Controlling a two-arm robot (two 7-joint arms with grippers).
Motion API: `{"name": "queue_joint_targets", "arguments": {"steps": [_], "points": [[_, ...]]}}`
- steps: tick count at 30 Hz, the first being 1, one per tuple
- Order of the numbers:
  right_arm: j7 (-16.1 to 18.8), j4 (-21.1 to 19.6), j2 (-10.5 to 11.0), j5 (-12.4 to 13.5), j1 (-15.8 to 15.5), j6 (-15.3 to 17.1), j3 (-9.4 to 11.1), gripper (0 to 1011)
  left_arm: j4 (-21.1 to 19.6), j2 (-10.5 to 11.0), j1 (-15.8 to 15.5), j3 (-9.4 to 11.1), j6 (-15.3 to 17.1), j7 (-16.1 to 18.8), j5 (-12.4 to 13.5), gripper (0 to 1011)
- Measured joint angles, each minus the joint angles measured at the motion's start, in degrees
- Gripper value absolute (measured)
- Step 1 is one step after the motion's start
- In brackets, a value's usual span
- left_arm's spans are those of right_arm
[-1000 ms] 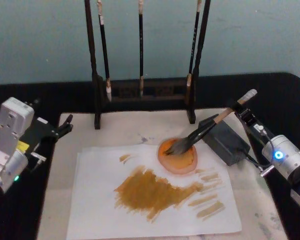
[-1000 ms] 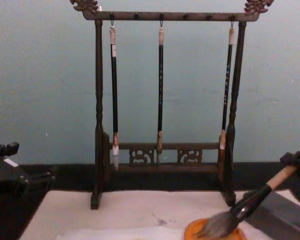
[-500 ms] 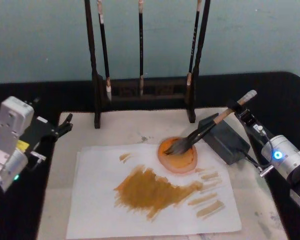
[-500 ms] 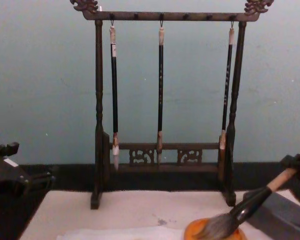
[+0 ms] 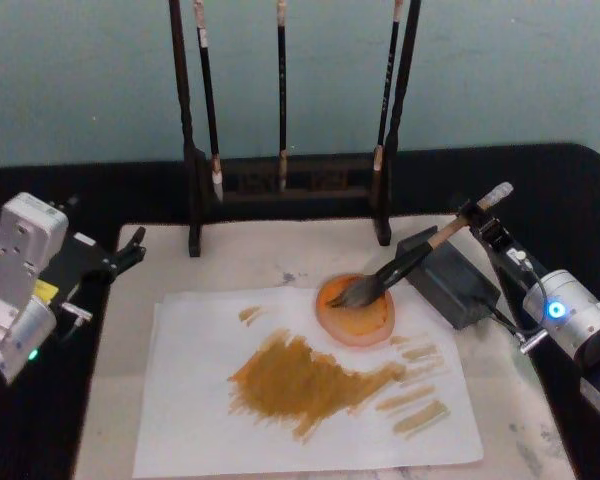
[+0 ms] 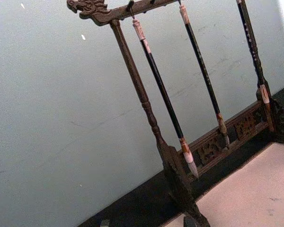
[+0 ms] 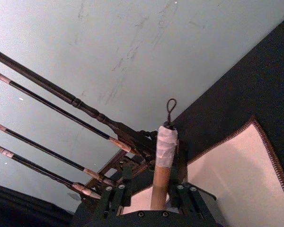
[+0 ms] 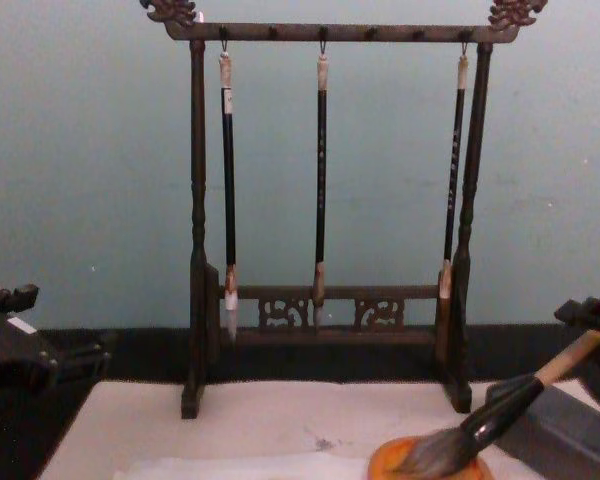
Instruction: Pick up the brush from the inkstone, write on the paper, then place the brush back to its original position.
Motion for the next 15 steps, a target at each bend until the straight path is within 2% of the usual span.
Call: {"name": "queue_joint_targets", "arguments": {"steps": [15], "points": [[0.1, 0.0, 0.0, -0.1, 0.0, 0.1, 0.1, 876, 0.0, 0.0, 0.0, 0.0, 0.0, 0.0, 0.0, 1009]]}}
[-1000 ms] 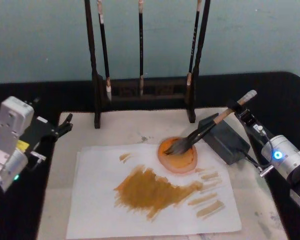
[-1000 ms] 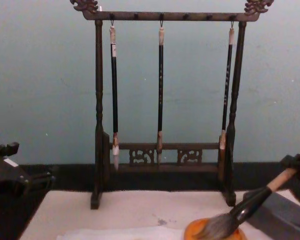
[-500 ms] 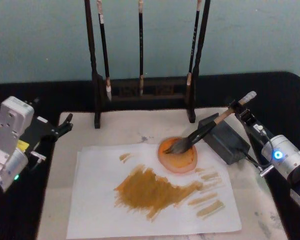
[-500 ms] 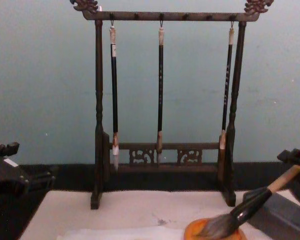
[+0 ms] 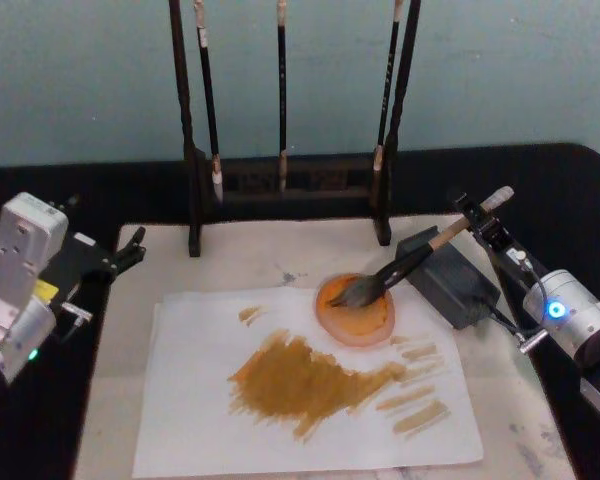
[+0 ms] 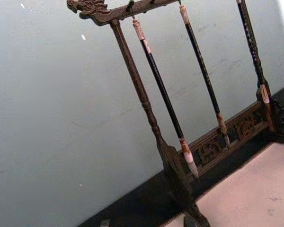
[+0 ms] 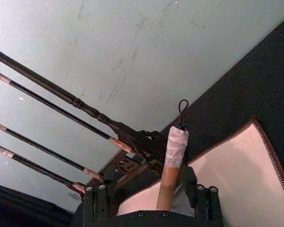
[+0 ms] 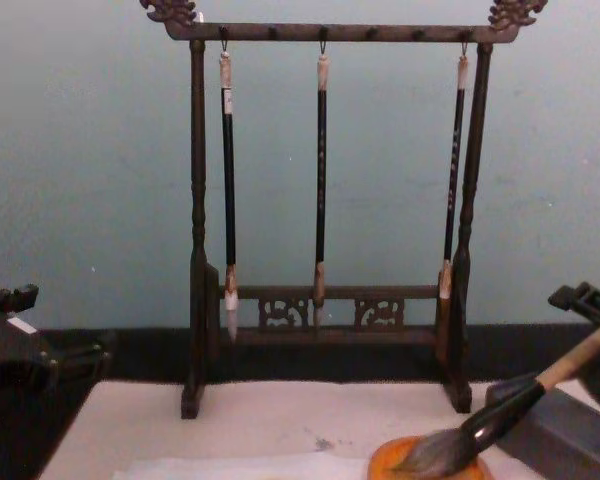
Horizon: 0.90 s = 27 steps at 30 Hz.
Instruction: Pick up the brush from the inkstone, write on the paper, then place the brush back to its original position.
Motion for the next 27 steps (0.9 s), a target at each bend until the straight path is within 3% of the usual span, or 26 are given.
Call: {"name": "queue_joint_targets", "arguments": {"steps": [6, 18, 27], "points": [[0.0, 0.0, 0.0, 0.0, 0.0, 0.0, 0.0, 1000, 0.0, 0.0, 0.0, 0.0, 0.0, 0.0, 0.0, 1010], [-0.2, -0.1, 0.5, 0.8, -0.2, -0.5, -0.7, 1000, 0.0, 0.0, 0.0, 0.0, 0.0, 0.0, 0.0, 1010], [-1.3, -3.6, 2.3, 2.5, -2.8, -1.5, -1.0, 1000, 0.0, 0.0, 0.0, 0.0, 0.0, 0.0, 0.0, 1009]]}}
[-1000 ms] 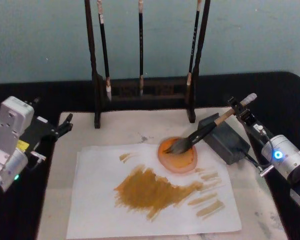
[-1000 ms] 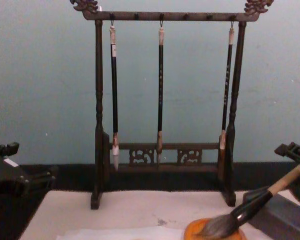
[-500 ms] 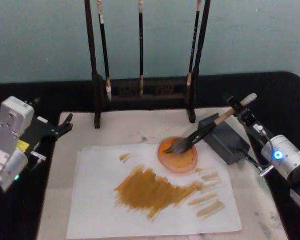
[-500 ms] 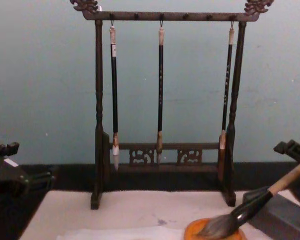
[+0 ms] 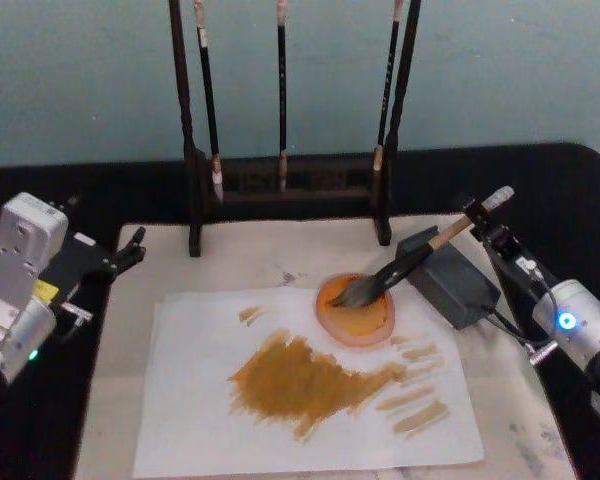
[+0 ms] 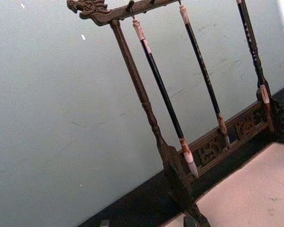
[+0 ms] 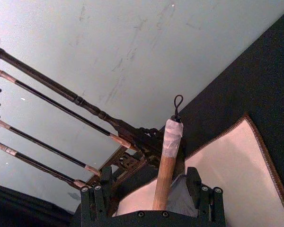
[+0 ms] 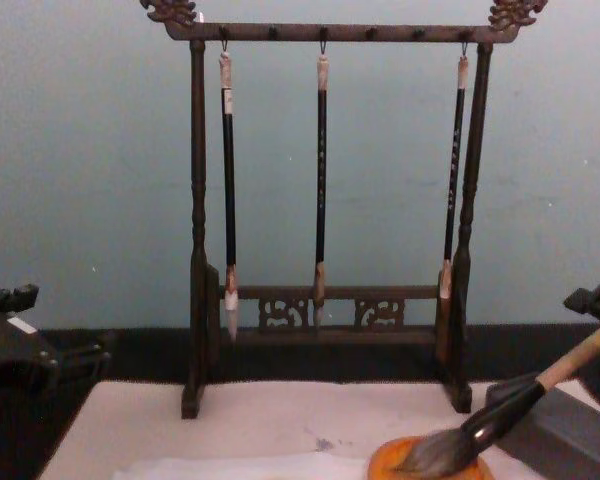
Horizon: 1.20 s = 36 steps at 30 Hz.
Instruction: Pick up the brush from the inkstone, write on the paper, then place the brush back to its original position.
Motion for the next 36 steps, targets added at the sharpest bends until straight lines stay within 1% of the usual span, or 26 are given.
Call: {"name": "queue_joint_targets", "arguments": {"steps": [1, 3, 4, 5, 8, 9, 10, 14, 15, 16, 17, 19, 20, 21, 23, 26, 27, 29, 30, 34, 36], "points": [[-0.2, -0.5, 0.2, 0.2, -0.4, -0.1, 0.0, 1000, 0.0, 0.0, 0.0, 0.0, 0.0, 0.0, 0.0, 1010], [-1.2, -2.6, 1.0, 0.6, -2.0, -0.8, 0.2, 1000, 0.0, 0.0, 0.0, 0.0, 0.0, 0.0, 0.0, 1010], [-1.2, -2.6, 1.0, 0.6, -2.0, -0.8, 0.2, 1000, 0.0, 0.0, 0.0, 0.0, 0.0, 0.0, 0.0, 1010], [-1.9, -4.0, 1.5, 0.7, -3.1, -1.2, 0.2, 1000, 0.0, 0.0, 0.0, 0.0, 0.0, 0.0, 0.0, 1010], [-2.8, -5.9, 2.3, 0.7, -4.5, -2.0, 0.2, 1000, 0.0, 0.0, 0.0, 0.0, 0.0, 0.0, 0.0, 1010], [-3.4, -6.9, 2.9, 0.2, -5.3, -2.8, 0.0, 1000, 0.0, 0.0, 0.0, 0.0, 0.0, 0.0, 0.0, 1010], [-4.0, -8.0, 3.4, -0.9, -5.9, -3.9, -0.3, 1000, 0.0, 0.0, 0.0, 0.0, 0.0, 0.0, 0.0, 1010], [-5.5, -10.2, 4.7, -4.2, -7.0, -6.4, -1.3, 1000, 0.0, 0.0, 0.0, 0.0, 0.0, 0.0, 0.0, 1010], [-6.4, -11.3, 5.3, -6.7, -7.5, -7.7, -1.8, 1000, 0.0, 0.0, 0.0, 0.0, 0.0, 0.0, 0.0, 1010], [-6.8, -11.9, 5.5, -7.8, -7.8, -8.3, -2.0, 1000, 0.0, 0.0, 0.0, 0.0, 0.0, 0.0, 0.0, 1010], [-7.7, -12.8, 5.9, -10.3, -8.1, -9.4, -2.4, 1000, 0.0, 0.0, 0.0, 0.0, 0.0, 0.0, 0.0, 1010], [-8.6, -13.6, 6.2, -13.0, -8.4, -10.4, -2.9, 1000, 0.0, 0.0, 0.0, 0.0, 0.0, 0.0, 0.0, 1009], [-9.5, -14.2, 6.6, -15.7, -8.5, -11.3, -3.6, 1000, 0.0, 0.0, 0.0, 0.0, 0.0, 0.0, 0.0, 1009], [-9.5, -14.2, 6.6, -15.7, -8.5, -11.3, -3.6, 1000, 0.0, 0.0, 0.0, 0.0, 0.0, 0.0, 0.0, 1010], [-11.6, -14.7, 7.1, -21.4, -8.4, -12.9, -5.0, 1000, 0.0, 0.0, 0.0, 0.0, 0.0, 0.0, 0.0, 1010], [-13.7, -14.8, 7.4, -26.3, -8.0, -14.0, -6.2, 1000, 0.0, 0.0, 0.0, 0.0, 0.0, 0.0, 0.0, 1010], [-15.3, -14.8, 7.7, -29.9, -7.7, -14.7, -7.2, 1000, 0.0, 0.0, 0.0, 0.0, 0.0, 0.0, 0.0, 1010], [-17.1, -14.8, 7.9, -33.9, -7.3, -15.2, -8.3, 1000, 0.0, 0.0, 0.0, 0.0, 0.0, 0.0, 0.0, 1010], [-18.9, -14.7, 8.1, -37.7, -7.0, -15.7, -9.2, 1000, 0.0, 0.0, 0.0, 0.0, 0.0, 0.0, 0.0, 1010], [-22.4, -14.5, 8.3, -44.5, -6.5, -16.2, -10.8, 1000, 0.0, 0.0, 0.0, 0.0, 0.0, 0.0, 0.0, 1010], [-25.0, -14.2, 8.3, -49.7, -6.1, -16.5, -11.9, 1000, 0.0, 0.0, 0.0, 0.0, 0.0, 0.0, 0.0, 1010]]}}
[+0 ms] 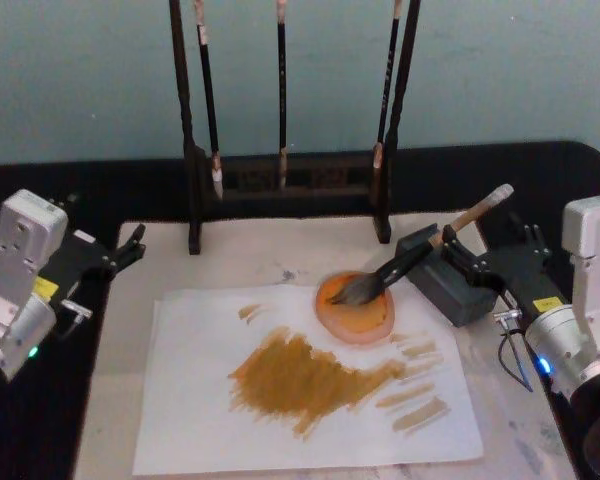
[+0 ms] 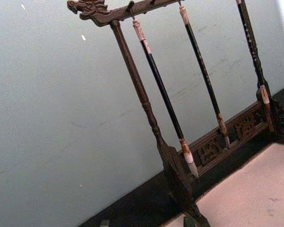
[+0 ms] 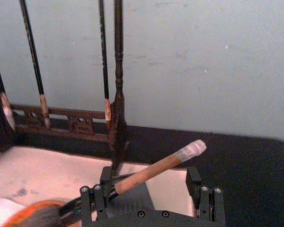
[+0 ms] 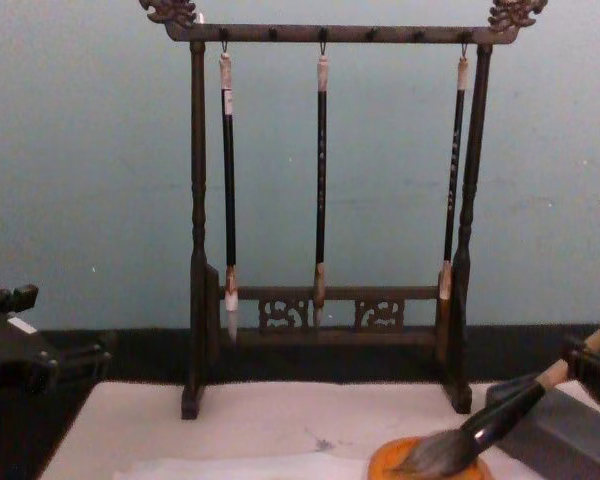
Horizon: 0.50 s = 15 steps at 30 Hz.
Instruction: Pick up the brush from the inkstone, write on the paper, then place the brush back to its original position.
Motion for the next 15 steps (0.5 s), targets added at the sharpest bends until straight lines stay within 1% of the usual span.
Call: {"name": "queue_joint_targets", "arguments": {"steps": [3, 4, 6, 7, 10, 11, 15], "points": [[-1.7, 0.3, 0.1, -3.8, 0.3, 0.0, -0.8, 1000, 0.0, 0.0, 0.0, 0.0, 0.0, 0.0, 0.0, 1010], [-2.8, 0.6, 0.1, -6.0, 0.5, 0.1, -1.2, 1000, 0.0, 0.0, 0.0, 0.0, 0.0, 0.0, 0.0, 1009], [-3.5, 0.8, 0.1, -7.7, 0.7, 0.2, -1.6, 1000, 0.0, 0.0, 0.0, 0.0, 0.0, 0.0, 0.0, 1010], [-4.3, 1.1, 0.1, -9.5, 0.9, 0.5, -1.9, 1000, 0.0, 0.0, 0.0, 0.0, 0.0, 0.0, 0.0, 1010], [-5.4, 1.5, 0.1, -12.0, 1.1, 0.9, -2.3, 1000, 0.0, 0.0, 0.0, 0.0, 0.0, 0.0, 0.0, 1010], [-6.0, 1.6, 0.0, -13.5, 1.2, 1.1, -2.6, 1000, 0.0, 0.0, 0.0, 0.0, 0.0, 0.0, 0.0, 1009], [-6.8, 1.9, -0.1, -15.9, 1.4, 1.4, -2.9, 1000, 0.0, 0.0, 0.0, 0.0, 0.0, 0.0, 0.0, 1010]]}}
